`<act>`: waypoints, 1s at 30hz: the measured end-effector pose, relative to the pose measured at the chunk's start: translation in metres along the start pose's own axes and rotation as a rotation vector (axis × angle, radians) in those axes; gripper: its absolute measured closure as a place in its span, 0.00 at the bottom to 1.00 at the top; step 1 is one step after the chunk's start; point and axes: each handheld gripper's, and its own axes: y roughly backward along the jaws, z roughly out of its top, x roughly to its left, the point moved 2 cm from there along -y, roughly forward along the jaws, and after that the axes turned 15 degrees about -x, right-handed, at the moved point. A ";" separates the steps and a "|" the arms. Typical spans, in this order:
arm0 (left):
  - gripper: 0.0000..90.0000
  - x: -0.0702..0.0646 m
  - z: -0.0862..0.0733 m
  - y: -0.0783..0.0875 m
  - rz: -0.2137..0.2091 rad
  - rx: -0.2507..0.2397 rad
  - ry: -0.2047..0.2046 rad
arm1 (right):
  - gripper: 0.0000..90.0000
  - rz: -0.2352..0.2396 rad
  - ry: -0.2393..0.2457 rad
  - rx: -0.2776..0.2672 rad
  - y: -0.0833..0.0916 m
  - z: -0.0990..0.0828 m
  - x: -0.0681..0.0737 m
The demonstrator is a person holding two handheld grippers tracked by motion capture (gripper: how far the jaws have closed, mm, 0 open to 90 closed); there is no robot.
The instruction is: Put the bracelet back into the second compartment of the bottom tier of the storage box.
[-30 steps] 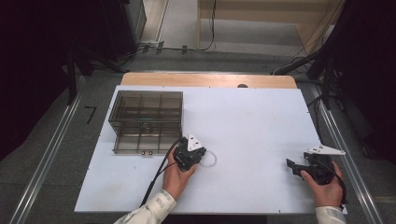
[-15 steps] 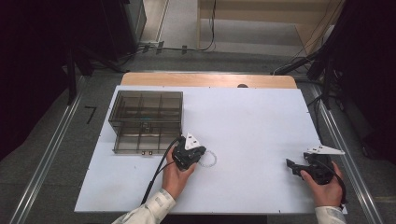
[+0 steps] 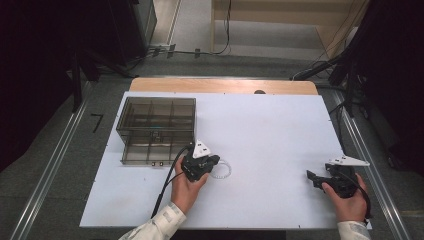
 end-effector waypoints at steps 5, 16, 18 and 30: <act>0.98 0.005 0.007 0.009 0.012 -0.019 0.007 | 0.23 -0.001 -0.001 0.000 0.000 0.000 0.000; 0.98 0.014 0.021 0.033 0.031 -0.066 0.021 | 0.23 -0.002 0.000 0.001 0.000 0.000 0.000; 0.98 0.017 0.022 0.036 0.037 -0.077 0.028 | 0.23 -0.002 0.000 0.002 0.000 0.000 0.000; 0.98 0.022 0.024 0.046 0.054 -0.092 0.032 | 0.23 -0.002 0.000 0.001 0.000 0.000 0.000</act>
